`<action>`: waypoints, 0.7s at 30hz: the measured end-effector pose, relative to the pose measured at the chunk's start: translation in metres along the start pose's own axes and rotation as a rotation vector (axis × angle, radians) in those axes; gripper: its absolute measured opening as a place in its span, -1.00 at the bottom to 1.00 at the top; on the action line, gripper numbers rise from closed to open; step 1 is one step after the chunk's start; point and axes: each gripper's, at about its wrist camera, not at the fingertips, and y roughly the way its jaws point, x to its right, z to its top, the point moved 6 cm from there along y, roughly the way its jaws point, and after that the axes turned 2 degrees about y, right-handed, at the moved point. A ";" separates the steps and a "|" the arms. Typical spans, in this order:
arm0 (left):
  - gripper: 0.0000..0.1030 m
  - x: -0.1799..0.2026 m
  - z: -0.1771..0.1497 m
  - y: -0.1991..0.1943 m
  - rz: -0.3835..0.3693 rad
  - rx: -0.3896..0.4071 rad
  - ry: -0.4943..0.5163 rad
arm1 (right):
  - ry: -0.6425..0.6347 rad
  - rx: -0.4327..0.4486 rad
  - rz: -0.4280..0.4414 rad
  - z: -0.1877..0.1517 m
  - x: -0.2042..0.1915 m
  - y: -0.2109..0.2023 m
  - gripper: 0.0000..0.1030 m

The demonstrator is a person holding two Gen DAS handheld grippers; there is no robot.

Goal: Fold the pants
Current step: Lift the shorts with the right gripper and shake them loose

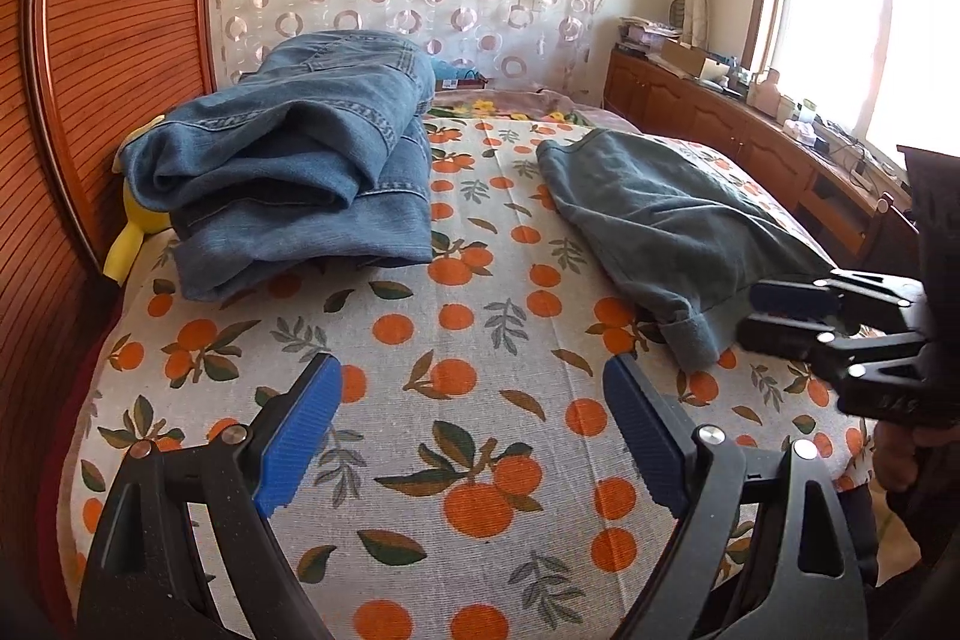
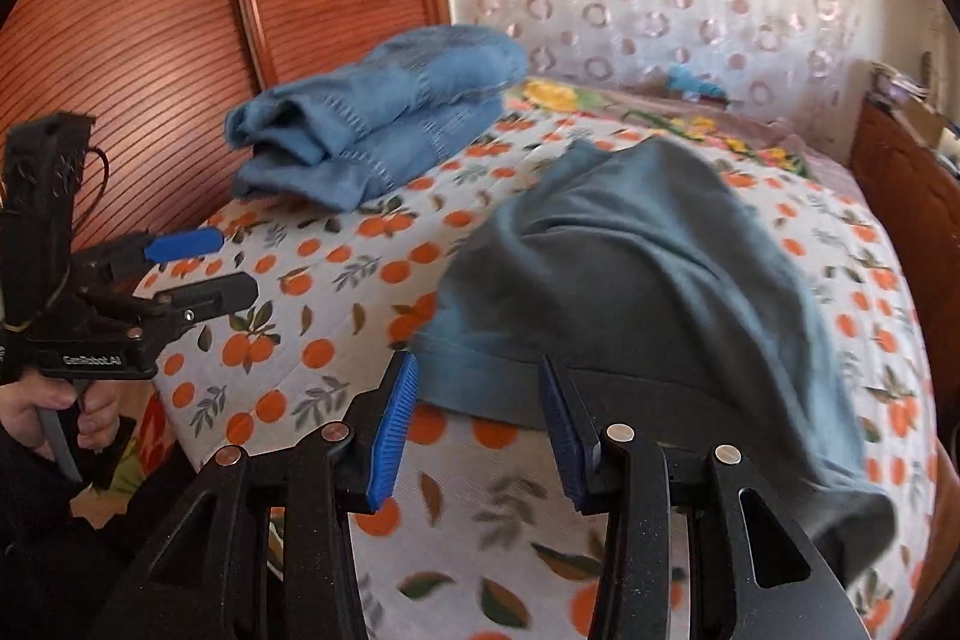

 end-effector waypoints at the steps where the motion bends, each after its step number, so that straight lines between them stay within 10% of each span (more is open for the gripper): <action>1: 0.74 -0.002 -0.001 0.000 0.001 0.000 -0.004 | -0.004 -0.011 0.008 0.000 -0.003 0.006 -0.16; 9: 0.74 -0.008 -0.005 0.002 -0.001 -0.008 -0.016 | -0.023 -0.100 0.003 0.015 0.003 0.051 -0.20; 12: 0.74 -0.005 -0.005 0.003 -0.005 -0.013 -0.012 | -0.037 -0.093 -0.009 0.018 0.002 0.050 -0.82; 21: 0.74 0.013 0.000 0.011 -0.026 -0.025 0.025 | 0.135 0.197 -0.208 0.049 0.106 -0.069 -0.87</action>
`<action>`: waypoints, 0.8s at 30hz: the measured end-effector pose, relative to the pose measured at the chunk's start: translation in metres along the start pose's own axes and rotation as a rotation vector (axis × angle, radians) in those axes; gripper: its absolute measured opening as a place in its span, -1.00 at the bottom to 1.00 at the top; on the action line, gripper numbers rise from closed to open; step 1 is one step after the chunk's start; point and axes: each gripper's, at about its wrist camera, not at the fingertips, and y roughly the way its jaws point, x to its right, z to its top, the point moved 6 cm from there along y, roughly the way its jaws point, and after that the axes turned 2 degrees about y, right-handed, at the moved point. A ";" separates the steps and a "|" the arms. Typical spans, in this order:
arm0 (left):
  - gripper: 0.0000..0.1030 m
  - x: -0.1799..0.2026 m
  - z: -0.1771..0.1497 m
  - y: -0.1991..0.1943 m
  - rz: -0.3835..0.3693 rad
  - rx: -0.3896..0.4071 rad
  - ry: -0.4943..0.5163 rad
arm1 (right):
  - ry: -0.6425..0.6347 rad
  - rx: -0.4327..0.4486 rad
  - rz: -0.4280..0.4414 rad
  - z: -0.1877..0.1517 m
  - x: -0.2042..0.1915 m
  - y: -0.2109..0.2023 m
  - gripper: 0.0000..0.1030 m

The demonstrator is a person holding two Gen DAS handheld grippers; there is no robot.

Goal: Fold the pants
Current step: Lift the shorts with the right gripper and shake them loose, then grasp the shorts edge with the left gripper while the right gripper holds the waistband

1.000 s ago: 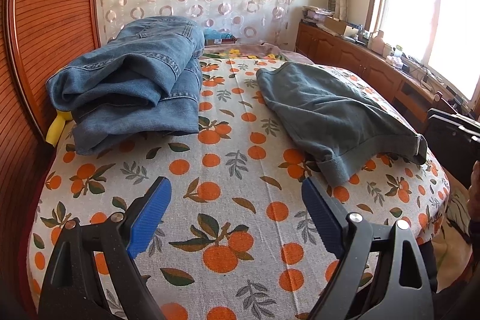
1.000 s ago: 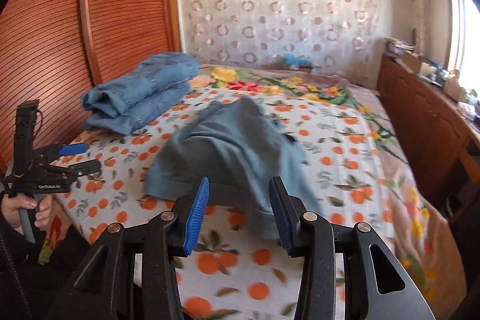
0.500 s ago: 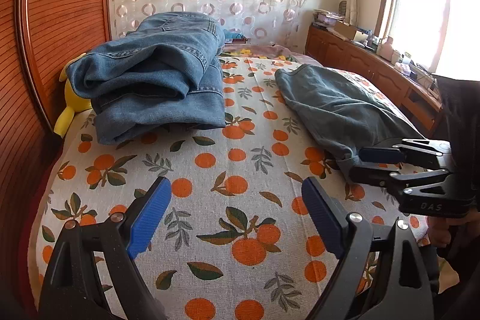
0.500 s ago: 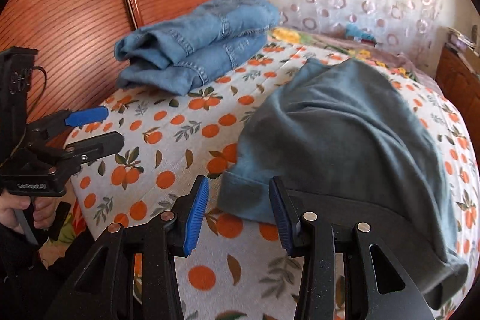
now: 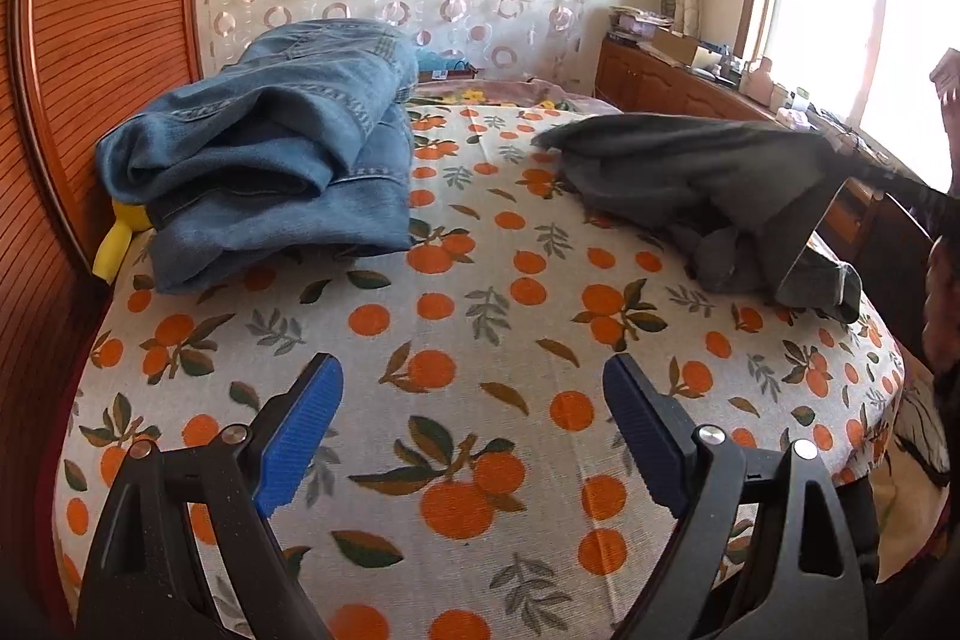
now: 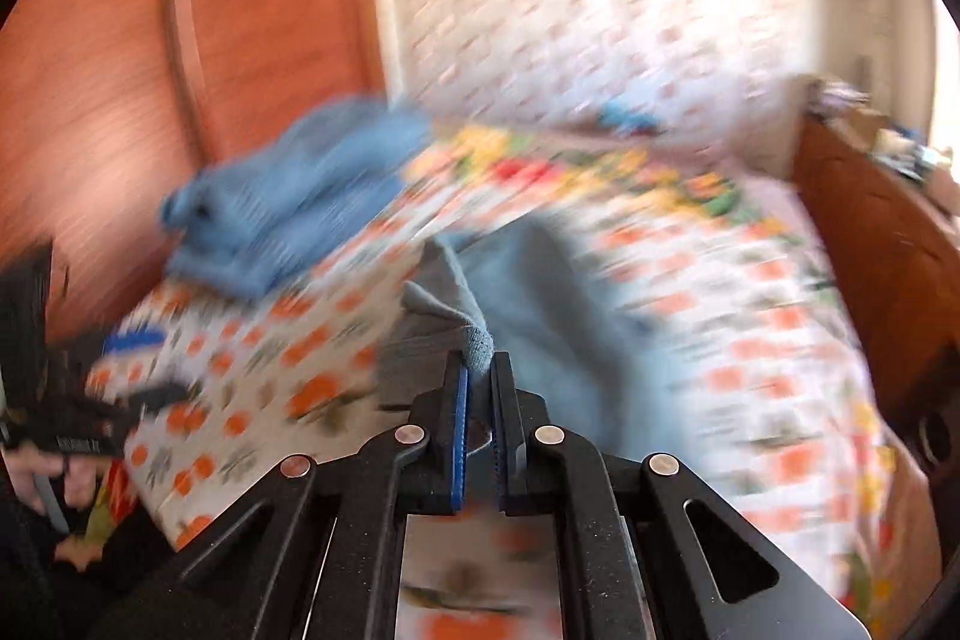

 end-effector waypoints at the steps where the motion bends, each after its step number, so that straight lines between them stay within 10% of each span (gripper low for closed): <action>1: 0.74 0.003 0.002 0.001 -0.005 -0.001 0.007 | 0.030 0.028 -0.032 0.005 0.021 -0.013 -0.87; 11: 0.74 0.067 0.039 0.023 -0.106 -0.006 0.124 | 0.222 0.136 -0.255 -0.006 0.153 -0.082 -0.87; 24: 0.35 0.171 0.066 0.060 -0.284 -0.073 0.285 | 0.276 0.122 -0.296 -0.029 0.159 -0.089 -0.87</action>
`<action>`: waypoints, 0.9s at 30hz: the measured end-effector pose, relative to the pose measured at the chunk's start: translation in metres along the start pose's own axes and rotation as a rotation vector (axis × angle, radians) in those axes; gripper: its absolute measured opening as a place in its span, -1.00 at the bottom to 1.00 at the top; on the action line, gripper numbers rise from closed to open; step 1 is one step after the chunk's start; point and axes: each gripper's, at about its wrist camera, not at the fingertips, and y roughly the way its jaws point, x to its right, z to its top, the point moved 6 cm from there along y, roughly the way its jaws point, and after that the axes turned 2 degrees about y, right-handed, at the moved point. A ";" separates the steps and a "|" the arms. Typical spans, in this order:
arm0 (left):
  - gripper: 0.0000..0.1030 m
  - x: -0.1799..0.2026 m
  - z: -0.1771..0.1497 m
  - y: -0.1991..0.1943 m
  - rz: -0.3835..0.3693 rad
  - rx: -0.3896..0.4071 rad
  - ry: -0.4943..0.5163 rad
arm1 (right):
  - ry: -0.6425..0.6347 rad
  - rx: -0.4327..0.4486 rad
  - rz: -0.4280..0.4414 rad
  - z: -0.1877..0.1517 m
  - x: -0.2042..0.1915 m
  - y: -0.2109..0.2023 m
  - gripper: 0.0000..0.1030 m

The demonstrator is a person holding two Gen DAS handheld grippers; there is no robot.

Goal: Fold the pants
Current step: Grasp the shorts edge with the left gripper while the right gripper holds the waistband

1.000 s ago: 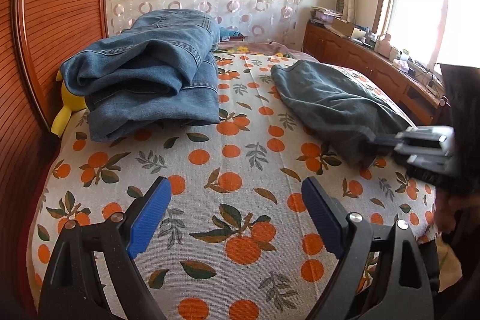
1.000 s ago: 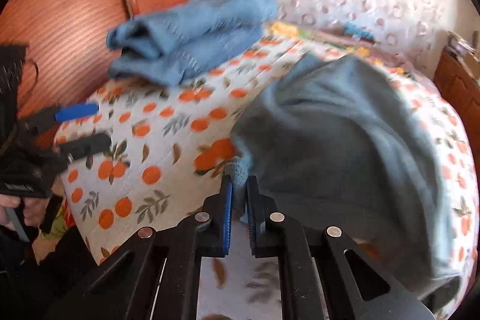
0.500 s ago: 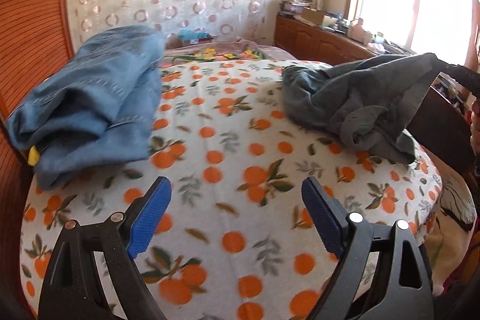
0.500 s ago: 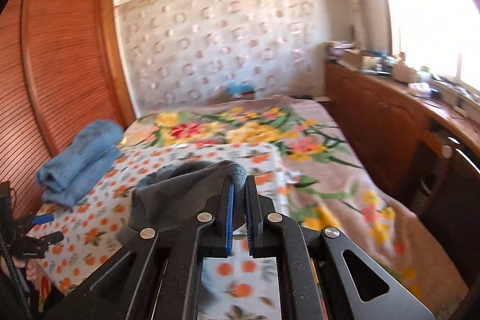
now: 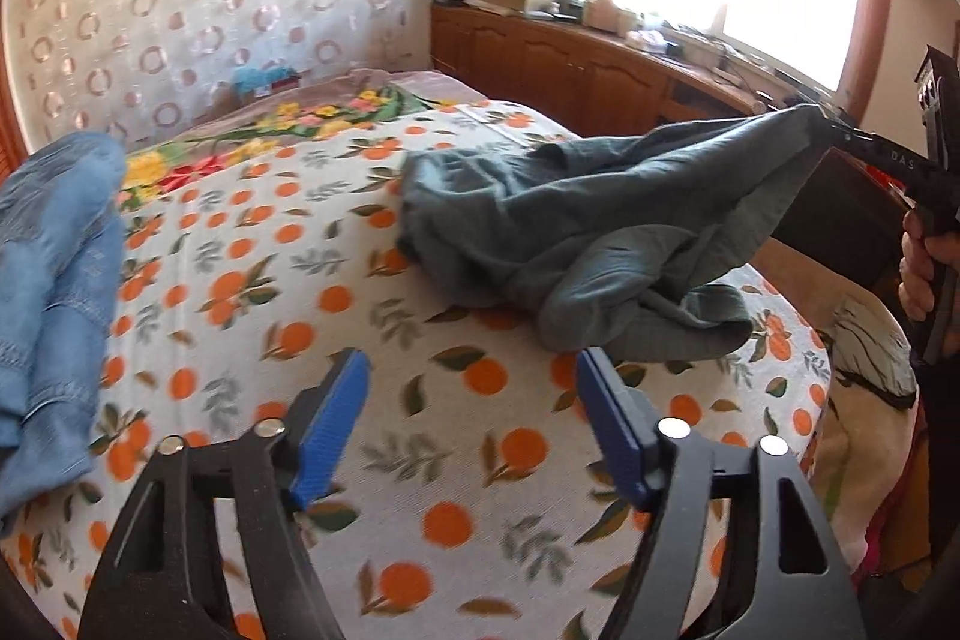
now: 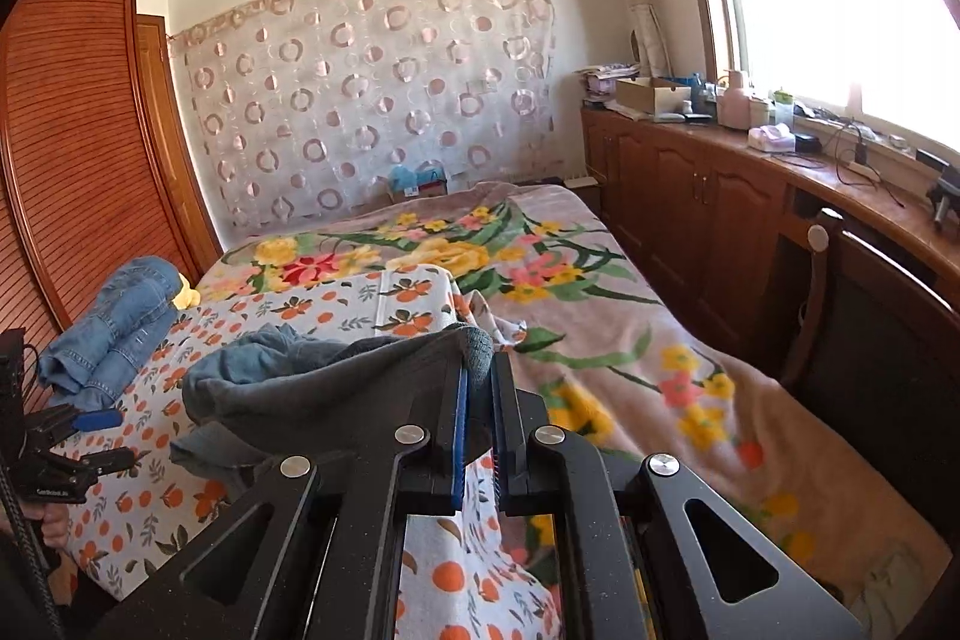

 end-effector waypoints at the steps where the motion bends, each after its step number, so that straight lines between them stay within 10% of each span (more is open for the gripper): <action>1: 0.28 0.004 0.002 0.005 -0.015 -0.007 0.005 | 0.001 -0.003 0.003 0.000 0.003 -0.002 -0.87; 13: -0.84 0.026 0.018 0.030 -0.077 -0.028 0.017 | -0.028 0.008 0.024 0.008 0.001 -0.009 -0.87; 27: -0.87 -0.071 0.074 -0.143 0.177 0.255 0.008 | -0.120 0.141 0.179 0.066 -0.063 -0.053 -0.87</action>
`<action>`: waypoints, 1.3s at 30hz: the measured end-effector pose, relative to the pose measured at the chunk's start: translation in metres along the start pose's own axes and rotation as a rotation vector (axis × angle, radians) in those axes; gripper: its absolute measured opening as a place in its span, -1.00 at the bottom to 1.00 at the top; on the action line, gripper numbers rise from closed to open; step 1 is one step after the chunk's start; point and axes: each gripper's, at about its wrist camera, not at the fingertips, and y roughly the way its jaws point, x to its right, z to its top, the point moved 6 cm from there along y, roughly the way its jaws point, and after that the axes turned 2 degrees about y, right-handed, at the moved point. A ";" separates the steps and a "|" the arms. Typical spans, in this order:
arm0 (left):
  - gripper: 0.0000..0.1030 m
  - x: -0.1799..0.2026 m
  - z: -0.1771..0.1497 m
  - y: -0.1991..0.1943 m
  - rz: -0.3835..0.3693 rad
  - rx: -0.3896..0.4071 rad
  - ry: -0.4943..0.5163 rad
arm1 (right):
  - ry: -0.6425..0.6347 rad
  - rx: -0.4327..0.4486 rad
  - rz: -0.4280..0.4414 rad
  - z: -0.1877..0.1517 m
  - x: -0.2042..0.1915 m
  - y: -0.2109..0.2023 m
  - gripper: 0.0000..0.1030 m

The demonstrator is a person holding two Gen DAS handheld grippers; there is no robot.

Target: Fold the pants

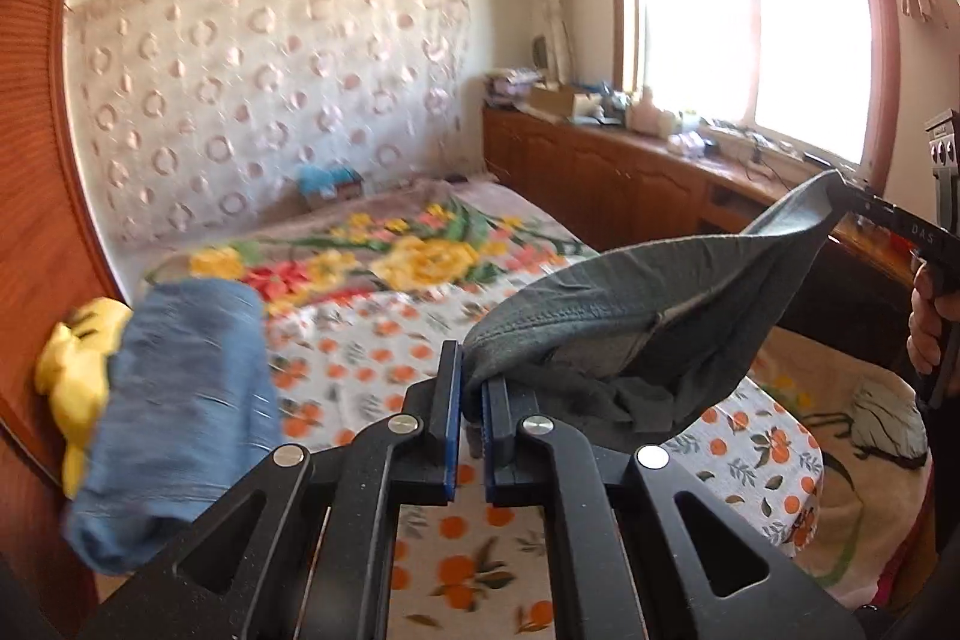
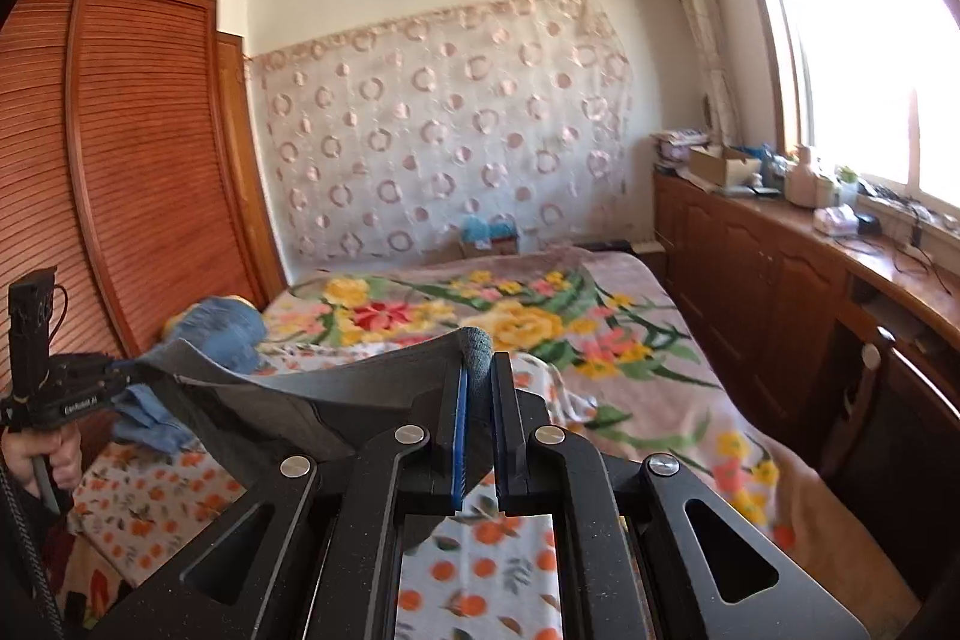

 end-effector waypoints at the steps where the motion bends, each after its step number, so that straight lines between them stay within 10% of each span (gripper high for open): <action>1: -0.87 -0.007 0.005 -0.011 0.023 0.020 0.005 | -0.008 0.009 0.020 0.004 -0.007 -0.002 -0.87; 11: -0.87 -0.067 0.006 -0.024 0.173 0.044 -0.007 | -0.076 0.020 0.099 0.017 -0.036 0.030 -0.87; 26: -0.87 -0.023 -0.142 0.046 0.057 -0.244 -0.062 | -0.027 -0.364 0.028 -0.139 0.015 0.130 -0.87; 39: -0.39 -0.026 -0.154 -0.002 0.021 -0.222 -0.119 | -0.018 -0.398 -0.005 -0.161 -0.001 0.144 -0.87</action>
